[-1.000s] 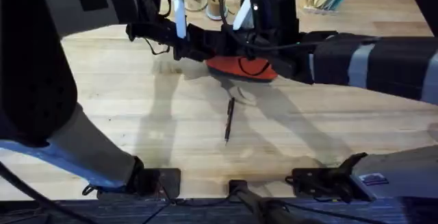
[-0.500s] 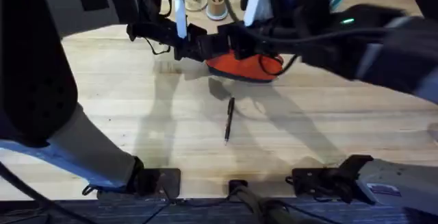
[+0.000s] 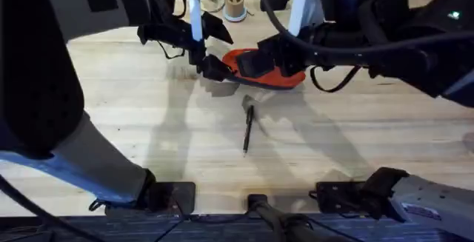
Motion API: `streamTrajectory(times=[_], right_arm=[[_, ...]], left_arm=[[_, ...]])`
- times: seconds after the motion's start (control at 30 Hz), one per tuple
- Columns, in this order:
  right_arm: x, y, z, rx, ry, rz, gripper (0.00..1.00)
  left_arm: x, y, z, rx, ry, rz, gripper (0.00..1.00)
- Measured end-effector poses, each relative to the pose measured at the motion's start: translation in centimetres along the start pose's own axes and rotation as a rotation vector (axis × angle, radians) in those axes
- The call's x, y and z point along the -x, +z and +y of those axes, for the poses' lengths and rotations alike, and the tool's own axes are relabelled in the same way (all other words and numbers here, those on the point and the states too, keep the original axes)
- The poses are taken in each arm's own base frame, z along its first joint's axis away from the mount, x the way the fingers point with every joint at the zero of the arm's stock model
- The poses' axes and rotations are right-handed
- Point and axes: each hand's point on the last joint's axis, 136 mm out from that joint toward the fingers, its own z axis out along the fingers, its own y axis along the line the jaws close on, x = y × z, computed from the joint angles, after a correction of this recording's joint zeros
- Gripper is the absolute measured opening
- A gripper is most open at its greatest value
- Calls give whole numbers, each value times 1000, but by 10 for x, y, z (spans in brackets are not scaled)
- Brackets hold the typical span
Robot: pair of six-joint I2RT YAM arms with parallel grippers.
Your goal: Unzip the bag, pick up the pens from the table one at a time and place them inside, then zip the bag closed.
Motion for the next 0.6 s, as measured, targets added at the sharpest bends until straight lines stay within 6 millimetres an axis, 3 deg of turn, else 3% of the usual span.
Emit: streamTrajectory(times=[0.33,0.47,0.6], right_arm=[[3,-3,-1,-6,-74,-2,996],[13,-12,-8,-22,-77,-10,996],[19,-21,-17,-44,-97,-3,996]], left_arm=[[-7,-5,-5,-3,-41,63,993],[13,-27,-10,26,-31,80,993],[48,-62,-20,72,-4,68,993]])
